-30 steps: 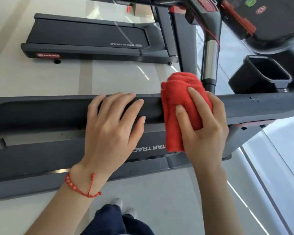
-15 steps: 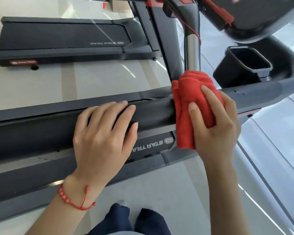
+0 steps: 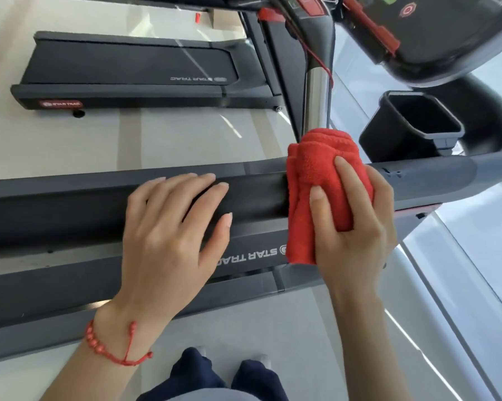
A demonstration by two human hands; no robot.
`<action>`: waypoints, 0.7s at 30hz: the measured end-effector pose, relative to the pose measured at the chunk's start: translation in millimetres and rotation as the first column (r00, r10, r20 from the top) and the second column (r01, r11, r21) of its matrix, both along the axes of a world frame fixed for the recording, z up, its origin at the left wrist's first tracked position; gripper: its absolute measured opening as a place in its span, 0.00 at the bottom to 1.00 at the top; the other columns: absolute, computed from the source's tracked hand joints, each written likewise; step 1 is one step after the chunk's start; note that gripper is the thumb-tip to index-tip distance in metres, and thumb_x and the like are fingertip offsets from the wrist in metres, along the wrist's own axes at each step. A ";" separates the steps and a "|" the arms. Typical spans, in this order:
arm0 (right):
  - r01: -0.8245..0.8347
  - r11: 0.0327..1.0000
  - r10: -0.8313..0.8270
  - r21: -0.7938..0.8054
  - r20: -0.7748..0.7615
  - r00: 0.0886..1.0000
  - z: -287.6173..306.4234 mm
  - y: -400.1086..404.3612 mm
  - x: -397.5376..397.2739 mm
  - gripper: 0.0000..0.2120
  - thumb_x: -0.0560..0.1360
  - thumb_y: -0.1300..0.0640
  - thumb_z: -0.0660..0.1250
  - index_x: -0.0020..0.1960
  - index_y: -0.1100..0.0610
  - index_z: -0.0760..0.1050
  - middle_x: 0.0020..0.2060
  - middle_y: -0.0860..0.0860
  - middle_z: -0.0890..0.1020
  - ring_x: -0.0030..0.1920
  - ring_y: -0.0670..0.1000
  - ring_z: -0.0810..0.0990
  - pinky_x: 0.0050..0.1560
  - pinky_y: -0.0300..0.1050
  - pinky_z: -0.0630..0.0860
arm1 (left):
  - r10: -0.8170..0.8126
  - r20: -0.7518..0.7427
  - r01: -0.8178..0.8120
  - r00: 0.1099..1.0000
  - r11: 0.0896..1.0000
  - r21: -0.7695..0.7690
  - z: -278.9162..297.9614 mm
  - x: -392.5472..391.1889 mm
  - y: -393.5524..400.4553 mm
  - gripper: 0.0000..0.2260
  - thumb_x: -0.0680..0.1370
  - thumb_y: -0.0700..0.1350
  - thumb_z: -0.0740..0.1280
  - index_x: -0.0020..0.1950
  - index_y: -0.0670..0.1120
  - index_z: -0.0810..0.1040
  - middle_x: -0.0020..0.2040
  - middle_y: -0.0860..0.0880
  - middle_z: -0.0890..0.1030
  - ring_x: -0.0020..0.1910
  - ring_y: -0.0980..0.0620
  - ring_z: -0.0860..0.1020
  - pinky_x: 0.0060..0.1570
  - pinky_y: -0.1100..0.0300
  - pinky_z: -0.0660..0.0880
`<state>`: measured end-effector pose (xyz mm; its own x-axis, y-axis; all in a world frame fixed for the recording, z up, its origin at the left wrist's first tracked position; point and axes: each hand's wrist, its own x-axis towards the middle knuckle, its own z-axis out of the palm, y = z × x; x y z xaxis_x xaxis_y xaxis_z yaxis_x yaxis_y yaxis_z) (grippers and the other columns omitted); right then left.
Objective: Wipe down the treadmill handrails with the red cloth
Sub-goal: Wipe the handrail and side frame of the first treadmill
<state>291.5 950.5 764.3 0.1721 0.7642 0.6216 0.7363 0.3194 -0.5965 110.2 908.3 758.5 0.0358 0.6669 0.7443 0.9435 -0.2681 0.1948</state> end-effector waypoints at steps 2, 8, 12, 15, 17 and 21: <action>-0.027 0.999 0.027 0.018 0.031 0.999 -2.5 -1.0 -0.5 0.18 0.74 0.48 0.64 0.62 0.51 0.74 0.59 0.57 0.74 0.56 0.56 0.75 0.56 0.26 0.62 | -0.033 -0.001 0.033 0.999 0.999 -0.009 -0.2 15.9 4.6 0.10 0.77 0.41 0.65 0.53 0.38 0.81 0.53 0.42 0.81 0.54 0.44 0.77 0.57 0.47 0.69; -0.098 0.993 0.093 0.059 0.081 0.992 -4.5 12.3 33.0 0.17 0.75 0.48 0.63 0.61 0.52 0.74 0.58 0.58 0.75 0.55 0.56 0.76 0.57 0.33 0.67 | -0.070 -0.015 0.069 0.997 0.997 -0.030 -0.4 47.6 21.1 0.10 0.77 0.41 0.65 0.55 0.39 0.81 0.54 0.42 0.81 0.54 0.43 0.77 0.56 0.47 0.70; 0.046 0.998 -0.045 0.033 -0.029 0.999 -1.3 20.5 51.0 0.17 0.74 0.49 0.64 0.61 0.51 0.75 0.59 0.57 0.75 0.56 0.56 0.76 0.56 0.35 0.67 | -0.034 -0.037 0.033 0.999 0.998 -0.044 -3.8 54.1 26.7 0.11 0.78 0.42 0.64 0.55 0.39 0.81 0.55 0.43 0.80 0.55 0.43 0.77 0.57 0.47 0.68; -0.026 0.999 0.024 0.032 0.058 0.998 -2.5 20.4 52.4 0.17 0.74 0.48 0.64 0.61 0.51 0.75 0.59 0.57 0.75 0.55 0.55 0.75 0.56 0.30 0.65 | -0.008 -0.039 0.007 0.999 1.000 -0.026 -5.8 56.6 28.3 0.10 0.78 0.41 0.64 0.54 0.39 0.81 0.54 0.43 0.81 0.54 0.43 0.77 0.56 0.47 0.68; -0.091 0.996 0.088 0.022 0.092 0.992 -2.4 21.7 57.6 0.17 0.74 0.47 0.64 0.61 0.50 0.75 0.60 0.56 0.75 0.56 0.54 0.74 0.57 0.26 0.62 | 0.011 -0.031 -0.011 0.999 1.000 -0.006 -6.2 58.7 29.3 0.09 0.77 0.41 0.64 0.53 0.39 0.81 0.54 0.43 0.81 0.54 0.43 0.76 0.56 0.47 0.68; -0.034 0.999 0.033 0.036 0.037 0.999 -2.1 30.6 80.5 0.17 0.74 0.48 0.64 0.62 0.50 0.74 0.59 0.56 0.75 0.56 0.56 0.75 0.57 0.33 0.66 | 0.027 -0.034 -0.027 0.999 1.000 0.009 -6.9 62.2 29.2 0.09 0.77 0.40 0.64 0.53 0.38 0.81 0.53 0.42 0.81 0.53 0.43 0.76 0.56 0.46 0.68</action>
<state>371.9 981.0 762.2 0.1236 0.7459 0.6545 0.7458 0.3652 -0.5571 172.4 937.5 751.6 0.0433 0.6613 0.7489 0.9565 -0.2439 0.1600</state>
